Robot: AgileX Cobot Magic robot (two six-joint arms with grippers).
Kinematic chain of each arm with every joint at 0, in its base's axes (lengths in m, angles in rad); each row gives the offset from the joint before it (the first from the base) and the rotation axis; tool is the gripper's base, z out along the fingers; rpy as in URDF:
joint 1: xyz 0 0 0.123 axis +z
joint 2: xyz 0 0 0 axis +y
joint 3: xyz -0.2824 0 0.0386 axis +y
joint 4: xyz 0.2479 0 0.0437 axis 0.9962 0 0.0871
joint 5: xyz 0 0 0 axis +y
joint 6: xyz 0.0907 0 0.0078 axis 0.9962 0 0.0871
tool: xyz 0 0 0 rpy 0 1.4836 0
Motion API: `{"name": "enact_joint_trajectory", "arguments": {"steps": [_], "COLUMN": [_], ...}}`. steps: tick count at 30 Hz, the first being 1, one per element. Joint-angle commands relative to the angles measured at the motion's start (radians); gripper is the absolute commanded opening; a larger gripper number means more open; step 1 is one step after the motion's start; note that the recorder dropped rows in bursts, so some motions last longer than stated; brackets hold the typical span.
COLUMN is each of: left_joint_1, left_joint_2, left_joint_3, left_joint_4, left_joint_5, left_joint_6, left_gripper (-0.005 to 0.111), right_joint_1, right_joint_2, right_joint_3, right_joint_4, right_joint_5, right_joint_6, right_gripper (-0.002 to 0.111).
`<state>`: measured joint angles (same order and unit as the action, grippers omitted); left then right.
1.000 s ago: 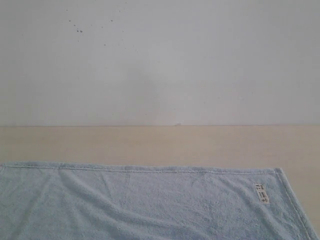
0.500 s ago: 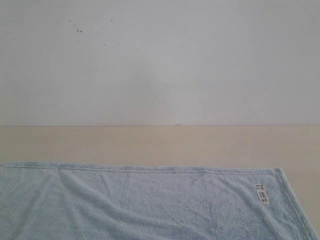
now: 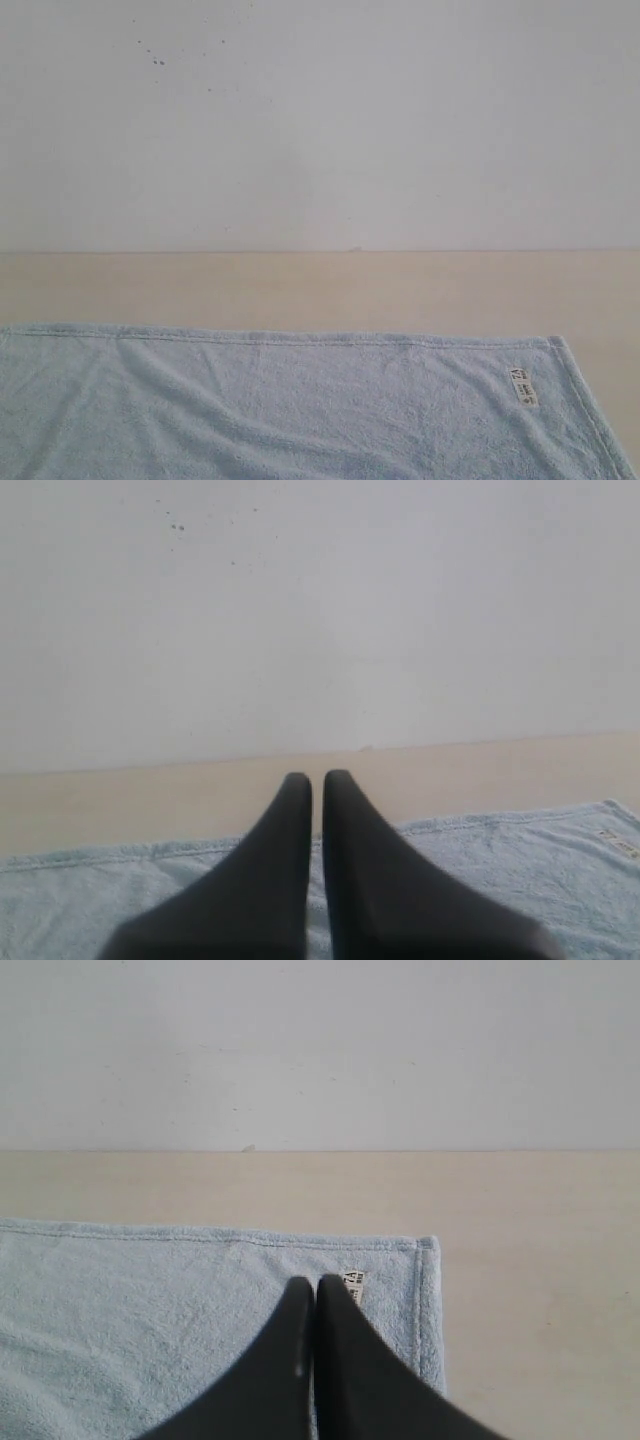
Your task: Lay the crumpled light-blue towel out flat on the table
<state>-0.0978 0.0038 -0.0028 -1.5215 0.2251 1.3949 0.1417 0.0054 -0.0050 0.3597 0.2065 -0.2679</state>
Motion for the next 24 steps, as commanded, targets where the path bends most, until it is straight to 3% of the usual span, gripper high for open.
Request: {"name": "enact_joint_trajectory", "arguments": {"steps": [1,5,10,19,24], "left_joint_1": [0.007,0.007,0.007,0.007,0.007], "left_joint_2": [-0.004,-0.004,-0.004,-0.004,-0.004], "left_joint_3": [0.003,0.003,0.003,-0.021,-0.021], "left_joint_4": [0.123,0.220,0.495,0.547,0.843], "left_joint_5": [0.022,0.022,-0.007,-0.122,-0.128], "left_joint_6": [-0.231,-0.321,-0.564,-0.469,-0.752], "left_gripper": [0.004,0.004,0.004,0.004,0.004], "right_joint_1": [-0.002,-0.002,-0.002,-0.002,-0.002], "right_joint_2": [-0.005,-0.005,-0.005,-0.005,-0.005], "right_joint_3": [0.005,0.005,0.005,0.005,0.005], "right_joint_4": [-0.005,-0.005,-0.005,-0.005,-0.005], "right_joint_5": [-0.001,-0.001,-0.001,-0.013,-0.013], "right_joint_6": [0.001,0.001,0.001,0.001,0.001], "right_gripper": [0.000,0.000,0.000,0.000,0.000]}}
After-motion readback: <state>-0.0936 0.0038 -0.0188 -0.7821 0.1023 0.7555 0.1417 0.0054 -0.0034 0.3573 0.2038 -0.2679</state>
